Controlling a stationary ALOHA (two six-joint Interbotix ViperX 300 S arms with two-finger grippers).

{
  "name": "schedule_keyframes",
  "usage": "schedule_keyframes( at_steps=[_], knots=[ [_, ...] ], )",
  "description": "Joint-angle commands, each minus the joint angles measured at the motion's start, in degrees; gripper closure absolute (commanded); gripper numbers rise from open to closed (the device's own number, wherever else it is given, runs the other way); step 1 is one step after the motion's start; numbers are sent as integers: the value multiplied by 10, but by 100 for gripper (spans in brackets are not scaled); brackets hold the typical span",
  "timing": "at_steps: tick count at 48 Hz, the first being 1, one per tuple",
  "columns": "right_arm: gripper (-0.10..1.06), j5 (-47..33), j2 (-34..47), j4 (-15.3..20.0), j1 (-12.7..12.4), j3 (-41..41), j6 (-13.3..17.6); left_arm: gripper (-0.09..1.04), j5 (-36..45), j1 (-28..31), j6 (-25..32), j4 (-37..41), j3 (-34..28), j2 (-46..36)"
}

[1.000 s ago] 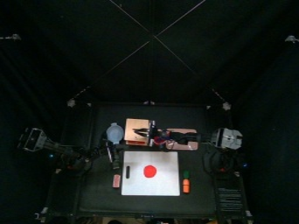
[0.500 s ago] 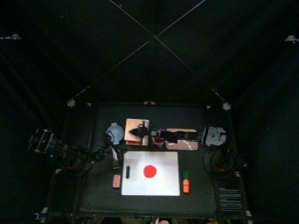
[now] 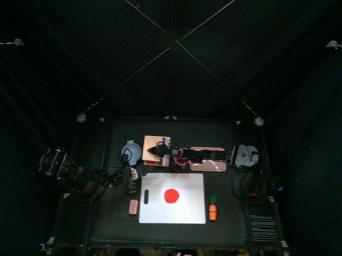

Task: Get the cutter from the drawer then cut the dough then place the extra dough in the bowl
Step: Open the drawer

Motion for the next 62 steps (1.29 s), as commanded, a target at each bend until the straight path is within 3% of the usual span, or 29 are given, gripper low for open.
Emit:
schedule_keyframes(
  at_steps=[1,13,41,62],
  knots=[
    [96,1,-10,-1,5,-11,-1,13,9,13,-34,-11,-16,11],
    [96,1,-10,1,14,-22,0,13,35,33,-83,-11,-51,71],
    [96,1,-4,3,19,-15,0,13,61,91,-77,-11,-94,155],
    [96,1,-4,5,25,-1,4,15,61,114,-15,0,-114,170]
  ],
)
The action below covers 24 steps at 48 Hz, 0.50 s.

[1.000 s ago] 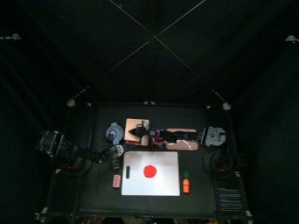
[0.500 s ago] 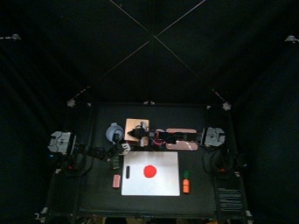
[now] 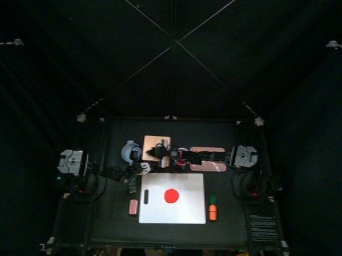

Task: Get the cutter from the drawer then cut the dough then place the extra dough in the bowl
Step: Open the drawer

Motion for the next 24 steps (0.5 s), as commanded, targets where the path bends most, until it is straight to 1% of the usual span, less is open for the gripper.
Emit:
schedule_keyframes(
  at_steps=[1,14,24],
  knots=[
    [96,2,-11,2,3,4,1,16,-4,13,15,0,-17,0],
    [96,2,-11,10,4,9,1,31,-4,9,42,-10,-12,-4],
    [96,2,-11,10,-2,8,1,36,16,-13,44,-13,-10,-5]
  ],
)
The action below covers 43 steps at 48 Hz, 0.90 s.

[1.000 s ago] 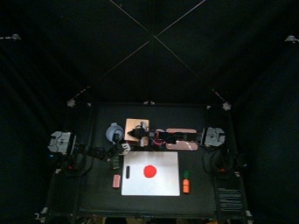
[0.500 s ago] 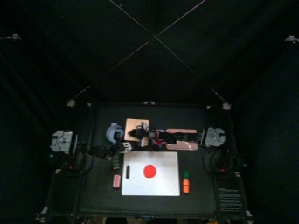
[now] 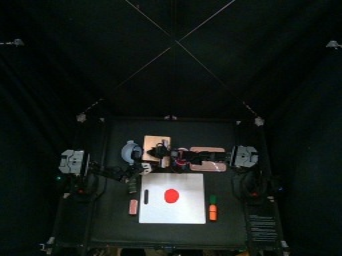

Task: Get the cutter from the drawer then cut the dough then place the extra dough in the bowl
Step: Open the drawer

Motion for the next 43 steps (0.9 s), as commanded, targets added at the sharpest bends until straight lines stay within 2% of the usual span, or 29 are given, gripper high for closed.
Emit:
schedule_keyframes(
  at_steps=[1,17,43],
  knots=[
    [96,3,-9,0,-5,3,-3,36,11,-11,1,-3,-4,-8],
    [96,3,-3,0,-29,2,-5,36,18,-46,-2,-3,-5,-11],
    [96,3,2,0,-40,2,-4,36,42,-98,-2,-18,13,-30]
  ],
)
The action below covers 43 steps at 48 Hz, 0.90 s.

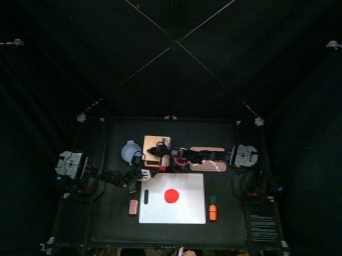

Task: Get the cutter from the drawer then cut the dough then place the extra dough in the bowl
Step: Open the drawer

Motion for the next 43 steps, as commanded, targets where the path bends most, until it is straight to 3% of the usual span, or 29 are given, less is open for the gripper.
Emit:
schedule_keyframes(
  at_steps=[1,43],
  knots=[
    [96,4,-2,-1,-12,4,-2,36,9,-16,0,-1,1,-11],
    [96,4,2,-1,-22,-2,0,36,14,-89,0,-67,-11,-9]
  ],
)
